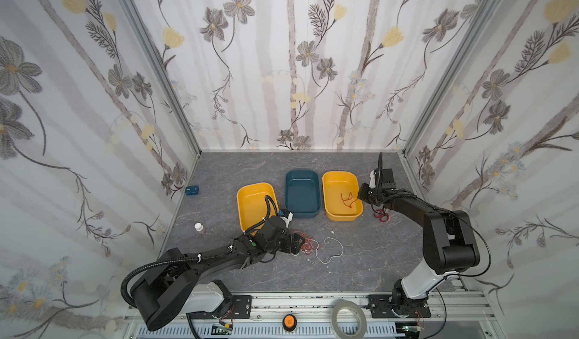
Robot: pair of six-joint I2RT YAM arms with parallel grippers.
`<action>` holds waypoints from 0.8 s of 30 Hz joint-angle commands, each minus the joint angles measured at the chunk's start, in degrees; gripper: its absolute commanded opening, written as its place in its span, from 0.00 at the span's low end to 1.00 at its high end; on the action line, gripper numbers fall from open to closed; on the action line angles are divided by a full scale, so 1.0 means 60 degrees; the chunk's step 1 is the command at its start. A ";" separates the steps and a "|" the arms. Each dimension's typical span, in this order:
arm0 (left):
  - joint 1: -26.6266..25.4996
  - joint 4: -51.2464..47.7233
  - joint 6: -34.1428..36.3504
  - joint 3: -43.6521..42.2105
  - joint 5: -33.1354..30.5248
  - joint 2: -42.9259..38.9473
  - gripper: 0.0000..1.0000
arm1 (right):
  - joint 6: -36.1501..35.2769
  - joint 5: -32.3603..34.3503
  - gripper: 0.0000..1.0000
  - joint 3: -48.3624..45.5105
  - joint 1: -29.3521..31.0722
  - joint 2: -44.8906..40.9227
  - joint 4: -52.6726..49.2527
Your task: Untangle the cables
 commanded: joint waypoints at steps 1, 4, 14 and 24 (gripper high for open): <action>0.0021 0.0194 -0.0049 -0.0018 -0.0114 -0.0016 0.82 | -0.0079 0.0056 0.11 0.0120 0.0008 0.0007 -0.0049; 0.0015 0.0210 -0.0054 -0.0012 -0.0100 0.0007 0.82 | -0.0165 0.0134 0.10 0.0187 0.0051 -0.0028 -0.0180; 0.0009 0.0265 -0.0041 -0.0042 -0.0068 0.0022 0.82 | -0.0487 0.0483 0.10 0.0337 0.0242 -0.0067 -0.0519; 0.0013 0.0324 -0.0068 -0.0077 -0.0070 0.0023 0.82 | -0.0533 0.0613 0.14 0.0361 0.0242 -0.0085 -0.0603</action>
